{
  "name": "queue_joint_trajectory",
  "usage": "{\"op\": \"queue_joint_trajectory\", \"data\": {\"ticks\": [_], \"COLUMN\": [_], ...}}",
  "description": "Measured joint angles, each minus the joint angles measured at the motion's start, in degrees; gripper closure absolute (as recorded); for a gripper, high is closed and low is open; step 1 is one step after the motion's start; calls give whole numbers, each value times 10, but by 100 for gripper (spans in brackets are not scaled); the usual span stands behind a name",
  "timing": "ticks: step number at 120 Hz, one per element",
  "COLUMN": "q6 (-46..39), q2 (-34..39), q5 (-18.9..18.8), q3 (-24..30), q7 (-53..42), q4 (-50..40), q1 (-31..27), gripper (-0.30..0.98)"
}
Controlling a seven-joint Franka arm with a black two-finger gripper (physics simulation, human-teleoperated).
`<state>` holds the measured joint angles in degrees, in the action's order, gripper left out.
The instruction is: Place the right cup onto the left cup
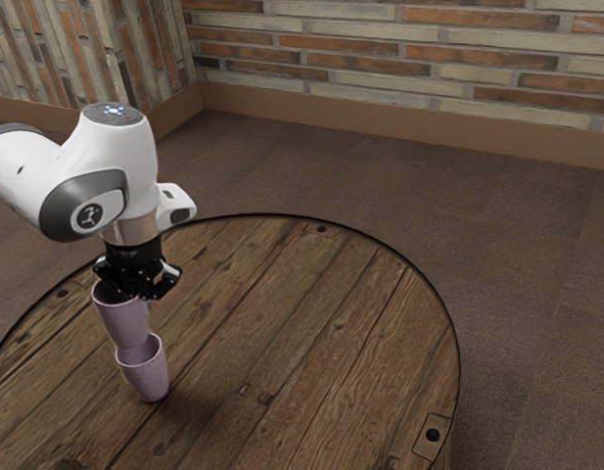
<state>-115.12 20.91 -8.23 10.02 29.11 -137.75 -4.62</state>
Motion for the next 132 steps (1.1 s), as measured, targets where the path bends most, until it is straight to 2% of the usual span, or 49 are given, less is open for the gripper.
{"op": "queue_joint_trajectory", "data": {"ticks": [47, 104, 109, 132], "q6": [-39, -73, -75, -83], "q2": [-48, -51, -51, -54], "q5": [-2, -2, -2, 1], "q3": [-7, -7, -6, -6], "q7": [-18, -20, -21, -24], "q4": [-1, -31, -31, -29], "q1": [-4, -8, -8, -8], "gripper": [79, 78, 74, 37]}}
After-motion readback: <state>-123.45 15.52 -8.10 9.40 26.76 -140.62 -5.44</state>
